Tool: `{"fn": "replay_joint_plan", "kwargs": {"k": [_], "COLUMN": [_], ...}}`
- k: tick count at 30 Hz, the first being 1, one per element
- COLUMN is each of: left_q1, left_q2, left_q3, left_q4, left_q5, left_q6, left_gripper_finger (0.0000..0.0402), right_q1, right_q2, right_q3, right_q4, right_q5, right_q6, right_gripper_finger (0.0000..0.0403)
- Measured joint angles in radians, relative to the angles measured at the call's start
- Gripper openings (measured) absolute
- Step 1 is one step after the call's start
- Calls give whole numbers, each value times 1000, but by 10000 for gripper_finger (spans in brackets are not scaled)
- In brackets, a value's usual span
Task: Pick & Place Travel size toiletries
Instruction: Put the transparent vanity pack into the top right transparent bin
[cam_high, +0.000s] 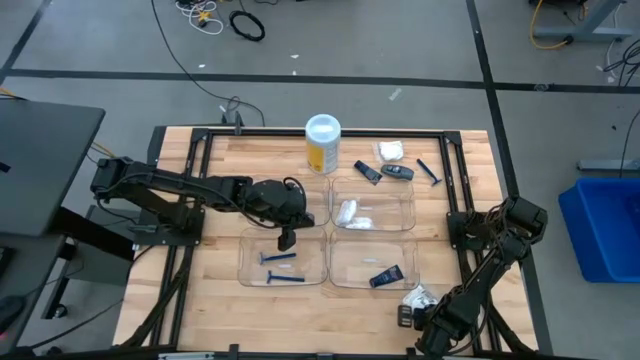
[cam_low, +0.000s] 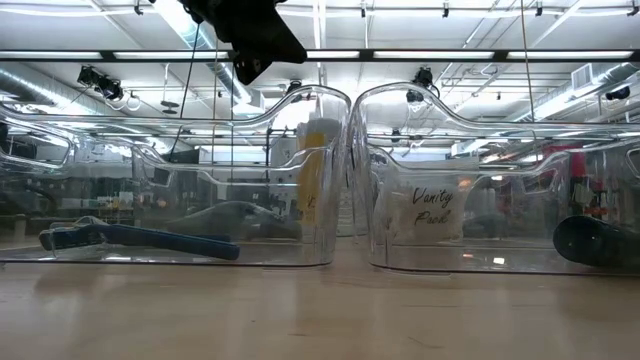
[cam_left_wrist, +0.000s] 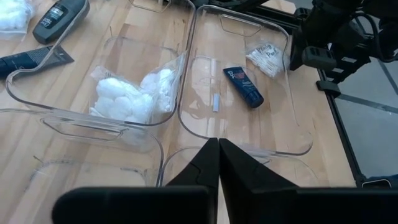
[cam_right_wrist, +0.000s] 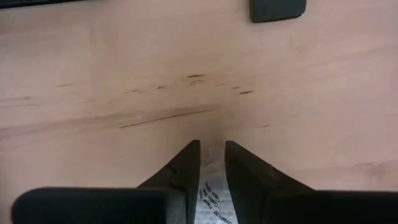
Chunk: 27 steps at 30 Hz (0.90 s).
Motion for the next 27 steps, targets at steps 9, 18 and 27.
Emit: {"fn": "replay_joint_plan", "kwargs": {"k": [9,18,27], "left_q1": [0,0,0], "left_q2": [0,0,0], "left_q3": [0,0,0], "left_q4": [1,-1,-8], "left_q5": [-3,-22,-22], "left_q6": [-3,-3,-3], "left_gripper_finger": [16,13,15], "right_q1": [0,0,0], "right_q2": [0,0,0], "right_q3": [0,0,0], "right_q4": [19,19,20], "right_q5": [-4,-5,-28], "right_q6": [-23,-22,-23], "right_gripper_finger": [58,40,24]}}
